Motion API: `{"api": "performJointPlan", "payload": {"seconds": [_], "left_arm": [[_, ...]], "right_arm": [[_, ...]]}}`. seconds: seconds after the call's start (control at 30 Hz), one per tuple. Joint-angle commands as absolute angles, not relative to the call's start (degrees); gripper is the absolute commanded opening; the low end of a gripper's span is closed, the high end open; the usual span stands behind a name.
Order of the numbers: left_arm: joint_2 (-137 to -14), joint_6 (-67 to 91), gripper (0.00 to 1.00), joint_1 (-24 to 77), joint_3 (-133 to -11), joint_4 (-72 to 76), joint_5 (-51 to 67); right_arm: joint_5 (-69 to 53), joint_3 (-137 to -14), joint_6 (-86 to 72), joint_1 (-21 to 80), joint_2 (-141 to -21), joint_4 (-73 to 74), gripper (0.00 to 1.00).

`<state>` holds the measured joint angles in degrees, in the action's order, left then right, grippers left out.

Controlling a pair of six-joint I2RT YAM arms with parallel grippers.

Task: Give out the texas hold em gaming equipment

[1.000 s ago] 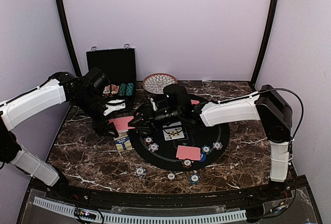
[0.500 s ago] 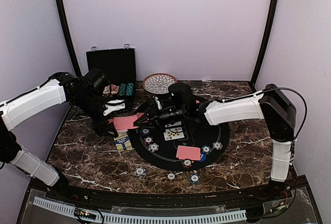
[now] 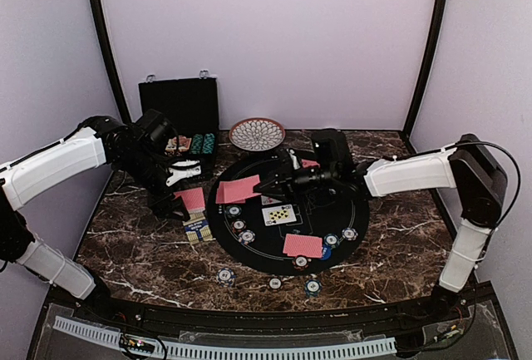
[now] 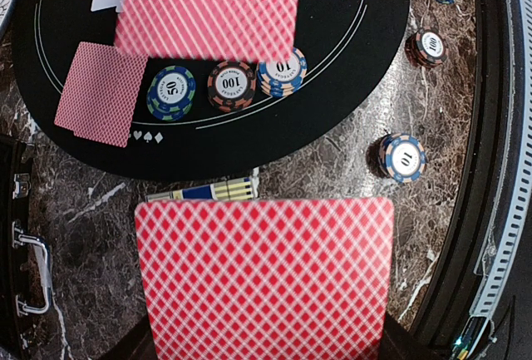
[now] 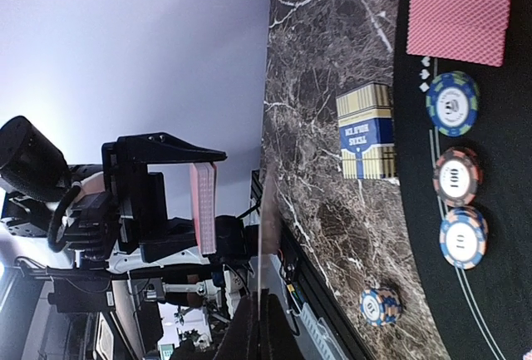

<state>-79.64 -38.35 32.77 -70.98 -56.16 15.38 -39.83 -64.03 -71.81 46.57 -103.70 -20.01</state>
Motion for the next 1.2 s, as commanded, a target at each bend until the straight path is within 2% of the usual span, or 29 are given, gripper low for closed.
{"api": "performJointPlan", "payload": {"seconds": [0.0, 0.23, 0.4, 0.67, 1.07, 1.17], "left_arm": [[-77.79, -38.94, 0.00, 32.69, -70.30, -55.73, 15.83], [-77.72, -38.85, 0.00, 32.67, -70.36, -55.95, 16.07], [-77.75, -38.84, 0.00, 32.65, -70.87, -56.40, 16.26], [-77.46, -38.85, 0.00, 32.63, -71.02, -56.85, 16.06], [-77.66, -39.01, 0.00, 32.69, -71.19, -57.12, 16.03], [-77.71, -39.02, 0.00, 32.68, -71.32, -57.08, 16.15]], "right_arm": [[-40.02, -59.45, -68.33, 42.71, -97.87, -19.45, 0.00], [-38.81, -50.94, -61.13, 32.52, -93.40, -12.40, 0.00], [-36.99, -49.33, -56.24, 27.84, -95.19, -8.77, 0.00], [-33.97, -52.17, -50.54, 25.21, -102.46, -4.39, 0.00], [-30.03, -54.60, -45.81, 23.81, -106.26, -0.21, 0.00], [-29.43, -54.67, -44.98, 23.77, -106.07, 1.97, 0.20]]}}
